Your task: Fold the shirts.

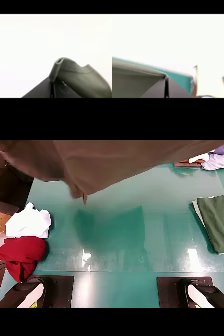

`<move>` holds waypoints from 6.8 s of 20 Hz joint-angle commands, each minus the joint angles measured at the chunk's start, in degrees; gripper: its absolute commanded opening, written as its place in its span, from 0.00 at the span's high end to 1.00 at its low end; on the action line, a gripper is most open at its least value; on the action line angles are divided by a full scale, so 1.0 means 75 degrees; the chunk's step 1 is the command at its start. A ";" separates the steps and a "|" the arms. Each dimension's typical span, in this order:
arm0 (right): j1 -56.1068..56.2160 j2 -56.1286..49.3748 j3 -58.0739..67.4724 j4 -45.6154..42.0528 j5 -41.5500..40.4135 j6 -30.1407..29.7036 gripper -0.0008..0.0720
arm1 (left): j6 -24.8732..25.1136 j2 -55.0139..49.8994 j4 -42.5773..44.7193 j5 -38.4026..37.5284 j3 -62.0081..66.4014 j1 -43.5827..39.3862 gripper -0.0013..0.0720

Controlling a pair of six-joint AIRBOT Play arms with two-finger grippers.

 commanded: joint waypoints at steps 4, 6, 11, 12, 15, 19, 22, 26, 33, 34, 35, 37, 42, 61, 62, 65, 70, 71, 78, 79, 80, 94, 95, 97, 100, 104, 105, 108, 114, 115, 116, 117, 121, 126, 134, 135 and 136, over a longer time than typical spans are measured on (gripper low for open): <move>-0.0006 0.0119 0.0076 -0.1425 0.0341 0.0481 0.97 | 0.0009 -0.0169 0.0067 0.0047 0.0297 0.0009 0.95; -0.0006 -0.0105 -0.0490 -0.1629 0.0612 0.0644 0.97 | 0.0003 -0.0772 0.0076 -0.0629 0.0131 0.0009 0.95; -0.0003 -0.1999 -0.1276 -0.1617 0.1839 0.0685 0.97 | -0.0017 -0.2302 0.0227 -0.1565 -0.2130 0.0009 0.95; -0.0003 -0.2483 -0.1495 -0.1603 0.2037 0.0752 0.97 | -0.0003 -0.2748 0.0341 -0.1929 -0.2404 0.0009 0.95; 0.0032 -0.3829 -0.2212 -0.1478 0.2095 0.0769 0.97 | -0.0006 -0.4240 0.0676 -0.2489 -0.2978 0.0009 0.95; 0.0198 -0.5383 -0.2573 -0.1343 0.1247 0.0848 0.97 | -0.0017 -0.5831 0.0708 -0.2075 -0.3107 0.0000 0.95; 0.0201 -0.6164 -0.2323 -0.1341 0.0635 0.1265 0.97 | -0.0015 -0.6318 0.0708 -0.1265 -0.3107 0.0000 0.95; 0.0201 -0.6854 -0.1539 -0.1096 0.0548 0.1437 0.97 | -0.0015 -0.6528 0.0673 -0.0918 -0.3130 0.0000 0.94; 0.0175 -0.7053 -0.0956 -0.0356 0.0804 0.1434 0.46 | -0.0344 -0.6575 0.0676 -0.1670 -0.3022 0.0099 0.23; 0.0134 -0.6939 -0.0912 -0.0350 0.1142 0.1416 0.46 | -0.0481 -0.6572 0.0670 -0.2285 -0.2853 0.0175 0.23; 0.0058 -0.6767 -0.0915 -0.0353 0.1533 0.1317 0.46 | -0.0545 -0.6572 0.0615 -0.3089 -0.2734 0.0248 0.23; -0.0006 -0.6464 -0.0915 -0.0344 0.2372 0.0947 0.46 | -0.0527 -0.6569 0.0498 -0.4275 -0.2873 0.0274 0.23; 0.0012 -0.5193 -0.2127 -0.0323 0.3383 0.0659 0.46 | -0.0341 -0.5368 -0.0041 -0.3713 -0.6006 -0.0452 0.23; 0.0012 -0.1877 -0.5779 -0.0332 0.2256 0.0662 0.46 | -0.1084 -0.3022 -0.2154 0.0667 -1.1471 -0.3730 0.65; 0.0012 -0.1874 -0.5776 -0.0329 0.2264 0.0662 0.46 | -0.1087 -0.3022 -0.2154 0.0667 -1.1471 -0.3730 0.76; 0.0012 -0.1877 -0.5779 -0.0329 0.2288 0.0662 0.46 | -0.1084 -0.2940 -0.2098 0.0539 -1.1444 -0.3660 0.95; 0.0012 -0.1877 -0.5779 -0.0350 0.2632 0.0662 0.46 | -0.1087 -0.1518 -0.0490 -0.1102 -1.1019 -0.2375 0.95; 0.0012 -0.1877 -0.5779 -0.0353 0.2675 0.0662 0.46 | -0.1078 -0.1084 -0.0082 -0.1402 -1.0993 -0.2052 0.95; 0.0012 -0.1877 -0.5788 -0.0344 0.2658 0.0662 0.46 | -0.1081 -0.0420 0.1093 -0.2547 -1.1124 -0.1728 0.94; 0.0012 -0.1877 -0.5788 -0.0344 0.2664 0.0662 0.46 | -0.1084 -0.0420 0.1224 -0.2553 -1.1127 -0.1728 0.88; 0.0012 -0.1877 -0.5788 -0.0344 0.2681 0.0662 0.46 | -0.1084 -0.0420 0.1376 -0.2559 -1.1127 -0.1728 0.55; 0.0012 -0.1877 -0.5788 -0.0338 0.2684 0.0662 0.46 | -0.2713 -0.0484 0.2063 -0.1346 -1.2461 -0.1719 0.49; 0.0012 -0.1877 -0.5788 -0.0341 0.2687 0.0662 0.46 | -0.2690 -0.0484 0.1818 -0.1276 -1.2461 -0.1719 0.49; 0.0012 -0.1877 -0.5788 -0.0338 0.2699 0.0662 0.46 | -0.2678 -0.0484 0.1513 -0.1239 -1.2461 -0.1719 0.49; 0.0012 -0.1877 -0.5788 -0.0341 0.2792 0.0662 0.46 | -0.2678 -0.0484 0.1329 -0.1332 -1.2461 -0.1719 0.45; 0.0012 -0.1877 -0.5788 -0.0338 0.2801 0.0662 0.46 | -0.2675 -0.0484 0.0918 -0.0761 -1.2461 -0.1722 0.45; 0.0012 -0.1877 -0.5788 -0.0338 0.2801 0.0662 0.46 | -0.2611 -0.0484 0.0714 -0.0714 -1.2461 -0.1722 0.45; 0.0012 -0.1877 -0.5788 -0.0341 0.2809 0.0662 0.46 | -0.2282 -0.0484 0.0606 -0.0755 -1.2461 -0.1722 0.45; 0.0012 -0.1877 -0.5788 -0.0329 0.2952 0.0662 0.46 | -0.2430 -0.0484 0.1198 -0.1119 -1.2464 -0.1722 0.45; 0.0015 -0.1877 -0.5788 -0.0326 0.2961 0.0662 0.46 | -0.2515 -0.0484 0.1262 -0.1116 -1.2482 -0.1722 0.45; 0.0012 -0.1877 -0.5788 -0.0326 0.2973 0.0662 0.46 | -0.2550 -0.0484 0.1247 -0.1046 -1.2549 -0.1722 0.45; 0.0015 -0.1877 -0.5788 -0.0326 0.2975 0.0662 0.46 | -0.2550 -0.0484 0.1142 -0.0903 -1.2645 -0.1722 0.45; 0.0012 -0.1877 -0.5788 -0.0326 0.2984 0.0664 0.46 | -0.2538 -0.0484 0.0557 -0.0286 -1.2826 -0.1722 0.45; 0.0015 -0.1877 -0.5788 -0.0321 0.3124 0.0664 0.46 | -0.2541 -0.0484 0.0490 -0.0216 -1.2826 -0.1722 0.86; -0.0758 -0.0507 -0.8594 -0.0306 0.3544 0.0527 0.46 | -0.2060 -0.0017 0.1445 -0.1652 -1.0920 -0.1722 0.94; -0.0845 -0.0335 -0.9183 -0.0131 0.3590 0.0527 0.43 | -0.2066 -0.0017 0.1396 -0.1652 -1.0777 -0.1722 0.94; -0.0965 -0.0195 -0.9783 0.0181 0.3596 0.0527 0.24 | -0.2075 -0.0017 0.1355 -0.1547 -1.0730 -0.1722 0.94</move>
